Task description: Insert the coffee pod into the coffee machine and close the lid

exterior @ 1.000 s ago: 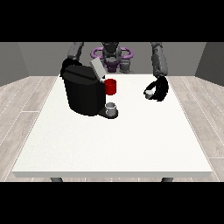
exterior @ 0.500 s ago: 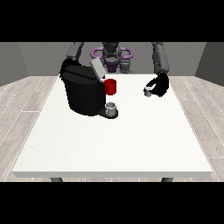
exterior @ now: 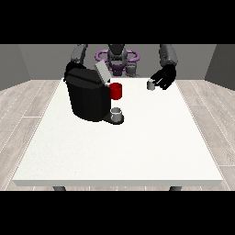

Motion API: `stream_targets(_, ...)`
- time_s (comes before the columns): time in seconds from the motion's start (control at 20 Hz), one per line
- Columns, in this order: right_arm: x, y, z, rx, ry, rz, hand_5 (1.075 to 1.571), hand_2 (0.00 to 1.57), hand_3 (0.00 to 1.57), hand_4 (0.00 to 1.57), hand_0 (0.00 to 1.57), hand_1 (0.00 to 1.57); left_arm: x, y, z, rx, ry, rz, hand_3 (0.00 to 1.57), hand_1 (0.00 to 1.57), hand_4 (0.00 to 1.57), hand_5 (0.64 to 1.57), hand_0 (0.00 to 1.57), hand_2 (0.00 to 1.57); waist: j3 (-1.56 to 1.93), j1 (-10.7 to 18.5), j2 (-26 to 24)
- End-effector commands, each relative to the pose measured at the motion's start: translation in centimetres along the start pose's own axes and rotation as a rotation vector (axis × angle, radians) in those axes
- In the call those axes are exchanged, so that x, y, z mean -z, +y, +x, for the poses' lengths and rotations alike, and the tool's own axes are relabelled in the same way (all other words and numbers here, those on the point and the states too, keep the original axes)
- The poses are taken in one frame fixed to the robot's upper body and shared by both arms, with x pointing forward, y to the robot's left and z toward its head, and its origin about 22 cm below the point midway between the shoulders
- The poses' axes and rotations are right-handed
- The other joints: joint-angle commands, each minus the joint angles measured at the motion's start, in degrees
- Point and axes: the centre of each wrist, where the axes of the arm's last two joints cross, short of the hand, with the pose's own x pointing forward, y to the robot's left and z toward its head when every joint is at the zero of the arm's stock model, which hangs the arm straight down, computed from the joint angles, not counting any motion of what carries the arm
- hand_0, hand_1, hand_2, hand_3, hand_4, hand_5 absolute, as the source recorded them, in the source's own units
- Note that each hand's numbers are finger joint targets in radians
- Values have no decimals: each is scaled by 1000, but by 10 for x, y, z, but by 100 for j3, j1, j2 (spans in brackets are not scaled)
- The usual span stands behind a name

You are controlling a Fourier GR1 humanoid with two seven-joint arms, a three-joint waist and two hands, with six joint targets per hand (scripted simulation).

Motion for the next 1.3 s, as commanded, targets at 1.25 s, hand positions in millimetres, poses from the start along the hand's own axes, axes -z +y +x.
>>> stream_targets(1.25,26,27,49,-6,-150,48,1571,0,0,526,0,0,60,116,132,25,-69,216,1244,1262,507,1571,1262,1313,0,-950,702)
